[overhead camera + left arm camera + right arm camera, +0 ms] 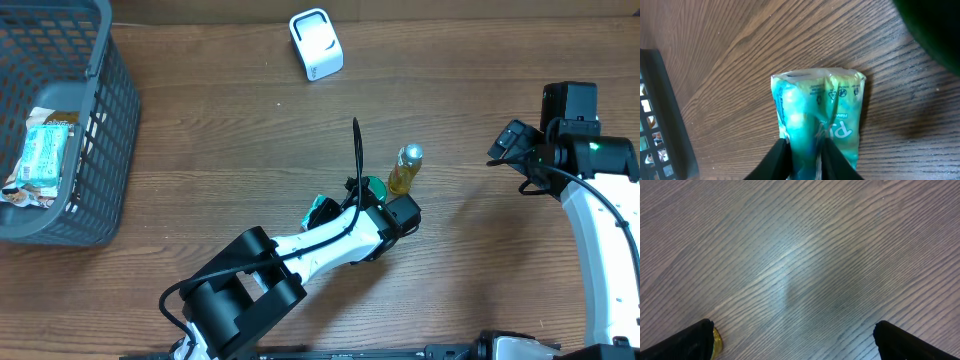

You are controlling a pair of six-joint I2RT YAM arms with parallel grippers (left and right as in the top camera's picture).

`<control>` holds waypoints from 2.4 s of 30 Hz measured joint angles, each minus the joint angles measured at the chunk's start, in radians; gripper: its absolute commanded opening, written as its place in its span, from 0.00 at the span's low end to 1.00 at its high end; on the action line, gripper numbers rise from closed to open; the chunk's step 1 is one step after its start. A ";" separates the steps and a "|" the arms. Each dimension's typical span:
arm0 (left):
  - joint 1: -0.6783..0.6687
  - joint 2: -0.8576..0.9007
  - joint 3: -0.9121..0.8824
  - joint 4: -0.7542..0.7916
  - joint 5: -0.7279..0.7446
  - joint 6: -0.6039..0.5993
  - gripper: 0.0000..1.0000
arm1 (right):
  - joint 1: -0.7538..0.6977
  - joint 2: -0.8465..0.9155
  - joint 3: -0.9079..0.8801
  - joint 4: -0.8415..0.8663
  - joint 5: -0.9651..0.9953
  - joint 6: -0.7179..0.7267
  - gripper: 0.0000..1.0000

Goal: Scan the item barcode

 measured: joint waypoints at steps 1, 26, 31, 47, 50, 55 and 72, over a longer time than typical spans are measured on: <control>0.000 0.000 0.000 0.000 0.001 0.000 0.22 | 0.000 0.000 0.000 0.000 0.000 0.000 1.00; -0.008 0.000 0.050 -0.053 0.059 -0.004 0.24 | 0.000 0.000 0.000 0.000 0.000 0.000 1.00; -0.013 0.000 0.060 -0.039 0.118 -0.004 0.22 | 0.000 0.000 0.000 0.000 0.000 0.000 1.00; -0.013 0.000 0.211 -0.153 0.164 -0.012 0.32 | 0.000 0.000 0.000 0.000 0.000 0.000 1.00; -0.007 0.000 0.243 -0.177 0.182 -0.013 0.66 | 0.000 0.000 0.000 0.001 0.000 0.000 1.00; 0.023 0.000 0.245 -0.196 0.254 0.005 0.67 | 0.000 0.000 0.000 0.000 0.000 0.000 1.00; 0.070 0.000 0.245 -0.209 0.364 0.085 0.15 | 0.000 0.000 0.000 0.000 0.000 0.000 1.00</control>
